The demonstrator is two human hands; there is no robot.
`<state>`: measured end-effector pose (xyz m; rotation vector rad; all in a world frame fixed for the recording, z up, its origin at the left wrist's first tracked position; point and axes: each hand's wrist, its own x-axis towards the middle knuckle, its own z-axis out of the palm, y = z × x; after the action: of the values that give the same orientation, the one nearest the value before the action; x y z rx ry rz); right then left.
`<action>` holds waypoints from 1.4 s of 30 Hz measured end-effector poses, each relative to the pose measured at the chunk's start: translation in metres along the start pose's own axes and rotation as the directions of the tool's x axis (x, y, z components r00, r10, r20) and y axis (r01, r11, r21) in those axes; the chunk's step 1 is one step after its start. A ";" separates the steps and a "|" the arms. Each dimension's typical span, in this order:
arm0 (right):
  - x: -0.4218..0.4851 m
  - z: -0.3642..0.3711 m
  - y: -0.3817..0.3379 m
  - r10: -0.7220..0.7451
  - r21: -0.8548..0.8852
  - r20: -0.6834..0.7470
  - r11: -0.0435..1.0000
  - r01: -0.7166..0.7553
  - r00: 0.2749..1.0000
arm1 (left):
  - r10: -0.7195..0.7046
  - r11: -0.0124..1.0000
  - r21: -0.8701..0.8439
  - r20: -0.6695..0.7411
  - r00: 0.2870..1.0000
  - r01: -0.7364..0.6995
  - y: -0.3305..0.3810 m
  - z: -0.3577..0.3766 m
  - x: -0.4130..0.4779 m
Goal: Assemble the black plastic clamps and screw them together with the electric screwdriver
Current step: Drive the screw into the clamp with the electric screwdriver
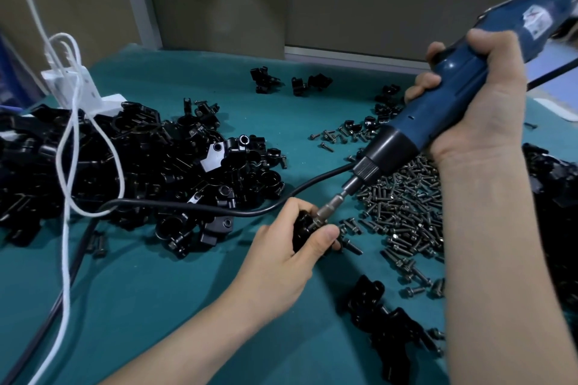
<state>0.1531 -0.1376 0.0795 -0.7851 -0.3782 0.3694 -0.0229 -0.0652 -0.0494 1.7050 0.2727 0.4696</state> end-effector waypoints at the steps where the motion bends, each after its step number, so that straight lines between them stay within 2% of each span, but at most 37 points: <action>1: 0.000 0.000 -0.001 0.004 0.002 0.000 1.000 -0.004 1.000 | -0.005 1.000 -0.019 -0.003 1.000 0.005 0.001 0.000 0.000; 5: 0.000 0.000 -0.001 0.021 0.018 0.014 1.000 -0.021 1.000 | -0.044 0.993 -0.111 -0.008 0.999 0.043 0.001 0.000 0.000; 8: -0.001 0.001 0.000 0.021 0.010 0.024 1.000 -0.021 1.000 | -0.069 0.987 -0.141 0.039 0.997 0.074 0.001 0.000 0.001; 14: -0.003 0.005 0.004 0.035 -0.006 0.047 0.999 -0.035 0.998 | -0.134 0.991 -0.022 0.046 0.990 0.135 -0.002 0.000 0.002; 19: -0.002 0.006 0.004 0.036 -0.027 0.058 0.999 -0.034 0.998 | -0.200 0.979 -0.027 -0.023 0.979 0.200 -0.003 -0.001 0.003; 24: -0.002 0.005 0.005 0.037 -0.040 0.057 0.999 -0.034 0.998 | -0.195 0.978 0.072 -0.048 0.980 0.198 0.001 0.003 0.002; 29: -0.002 0.006 0.006 0.046 -0.035 0.045 0.998 -0.044 0.998 | -0.225 0.970 0.087 -0.038 0.974 0.228 0.005 0.004 0.002; 31: -0.003 0.006 0.006 0.043 -0.020 0.060 0.999 -0.042 0.997 | -0.250 0.968 0.024 -0.013 0.968 0.250 0.006 0.004 0.002; 33: -0.004 0.007 0.006 0.028 0.005 0.104 1.000 -0.029 0.994 | -0.299 0.941 -0.143 0.079 0.951 0.308 0.009 0.003 0.002; 35: -0.005 0.008 0.006 0.010 0.010 0.170 1.000 -0.012 0.985 | -0.310 0.911 -0.226 0.176 0.934 0.345 0.013 0.003 0.001; 38: -0.006 0.010 0.004 -0.013 -0.010 0.237 1.000 0.015 0.971 | -0.293 0.907 -0.246 0.217 0.931 0.342 0.014 0.002 0.000; 42: -0.006 0.008 0.004 0.009 0.006 0.225 1.000 -0.011 0.974 | -0.279 0.925 -0.208 0.199 0.939 0.319 0.014 0.000 0.000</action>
<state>0.1436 -0.1324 0.0805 -0.7404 -0.5854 0.4707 -0.0240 -0.0682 -0.0354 1.4259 0.3366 0.1246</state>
